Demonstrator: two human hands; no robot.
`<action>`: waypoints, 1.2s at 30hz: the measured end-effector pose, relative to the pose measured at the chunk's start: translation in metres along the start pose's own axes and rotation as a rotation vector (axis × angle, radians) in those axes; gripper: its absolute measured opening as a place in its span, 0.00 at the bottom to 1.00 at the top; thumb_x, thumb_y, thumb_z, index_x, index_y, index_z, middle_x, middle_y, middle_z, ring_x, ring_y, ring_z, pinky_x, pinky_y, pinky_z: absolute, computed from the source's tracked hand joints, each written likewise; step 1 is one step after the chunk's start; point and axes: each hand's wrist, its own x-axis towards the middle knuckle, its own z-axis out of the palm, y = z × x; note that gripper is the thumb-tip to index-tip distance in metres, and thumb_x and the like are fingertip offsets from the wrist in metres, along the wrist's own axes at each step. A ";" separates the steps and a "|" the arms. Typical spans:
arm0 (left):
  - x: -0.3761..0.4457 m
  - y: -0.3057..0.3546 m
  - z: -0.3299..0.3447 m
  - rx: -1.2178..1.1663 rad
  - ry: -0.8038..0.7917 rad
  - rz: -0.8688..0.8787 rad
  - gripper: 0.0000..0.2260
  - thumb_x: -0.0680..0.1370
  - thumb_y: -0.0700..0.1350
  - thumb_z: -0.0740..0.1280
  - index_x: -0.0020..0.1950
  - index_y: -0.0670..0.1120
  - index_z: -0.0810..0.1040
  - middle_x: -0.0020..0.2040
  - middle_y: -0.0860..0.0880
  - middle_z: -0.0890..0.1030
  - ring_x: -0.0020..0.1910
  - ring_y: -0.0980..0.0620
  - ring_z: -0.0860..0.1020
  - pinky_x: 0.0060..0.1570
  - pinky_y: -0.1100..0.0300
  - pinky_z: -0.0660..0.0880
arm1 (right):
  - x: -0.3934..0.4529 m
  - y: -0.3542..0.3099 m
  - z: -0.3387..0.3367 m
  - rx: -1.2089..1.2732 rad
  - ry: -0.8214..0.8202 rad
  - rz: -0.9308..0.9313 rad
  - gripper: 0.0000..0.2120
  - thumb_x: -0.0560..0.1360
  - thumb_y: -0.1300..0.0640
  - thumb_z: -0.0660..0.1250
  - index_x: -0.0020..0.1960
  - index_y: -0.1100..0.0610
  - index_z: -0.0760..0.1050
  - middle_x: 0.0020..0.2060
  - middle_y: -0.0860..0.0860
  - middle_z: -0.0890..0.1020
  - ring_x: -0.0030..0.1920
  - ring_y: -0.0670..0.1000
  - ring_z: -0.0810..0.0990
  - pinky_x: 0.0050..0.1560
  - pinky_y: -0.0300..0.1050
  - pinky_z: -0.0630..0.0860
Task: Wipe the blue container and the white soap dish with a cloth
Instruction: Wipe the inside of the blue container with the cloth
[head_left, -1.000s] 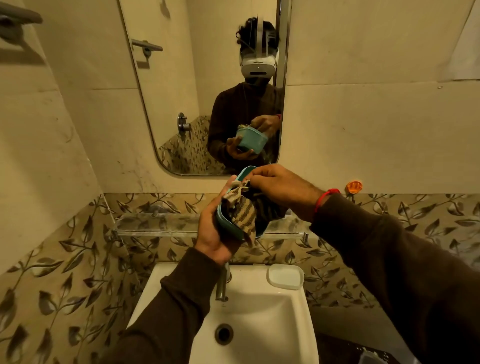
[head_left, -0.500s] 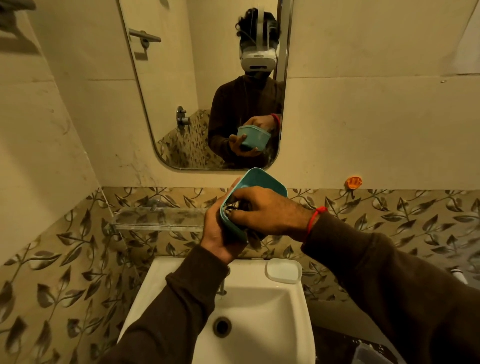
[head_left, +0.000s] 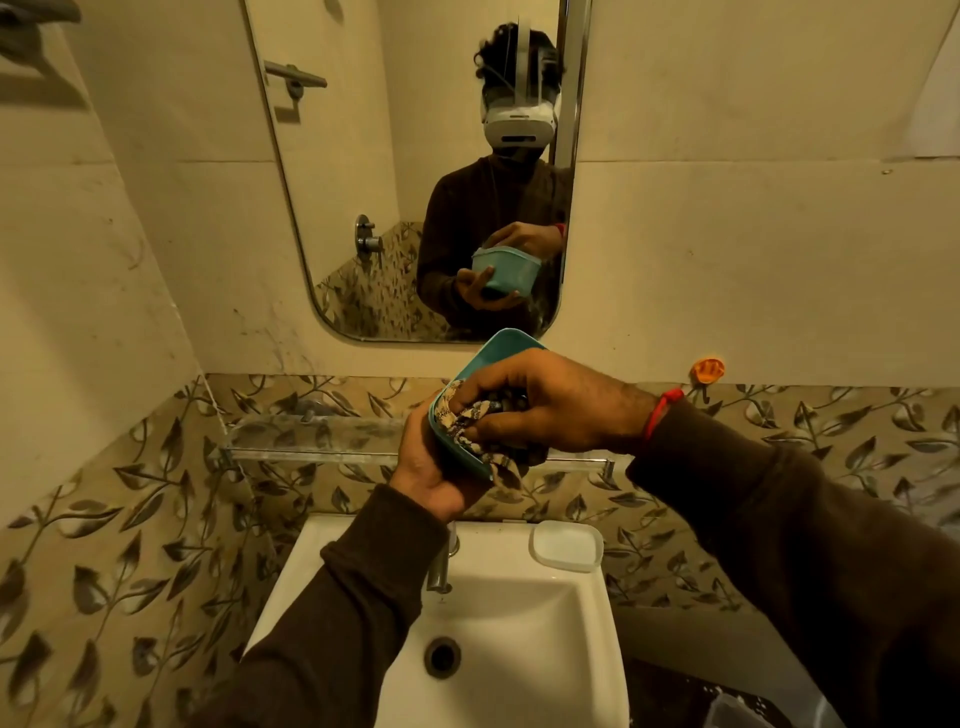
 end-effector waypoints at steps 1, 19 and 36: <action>-0.001 -0.002 0.000 -0.002 0.003 -0.015 0.21 0.79 0.56 0.60 0.58 0.43 0.83 0.49 0.38 0.85 0.45 0.39 0.84 0.42 0.46 0.80 | 0.001 -0.001 0.000 -0.085 0.007 -0.033 0.13 0.74 0.57 0.72 0.58 0.51 0.81 0.50 0.42 0.82 0.45 0.36 0.80 0.46 0.28 0.76; -0.009 0.001 0.017 0.118 0.161 0.051 0.20 0.76 0.57 0.64 0.63 0.47 0.80 0.55 0.38 0.85 0.53 0.39 0.82 0.41 0.48 0.82 | 0.018 0.009 0.002 -0.950 0.111 0.012 0.24 0.74 0.54 0.72 0.69 0.51 0.71 0.61 0.53 0.79 0.60 0.54 0.79 0.53 0.49 0.81; -0.008 0.005 0.010 0.136 0.018 0.290 0.18 0.84 0.50 0.58 0.72 0.51 0.76 0.69 0.39 0.78 0.67 0.38 0.77 0.62 0.43 0.78 | 0.019 -0.009 0.010 -0.425 -0.241 0.160 0.17 0.78 0.63 0.63 0.66 0.55 0.72 0.58 0.53 0.78 0.51 0.48 0.73 0.51 0.41 0.71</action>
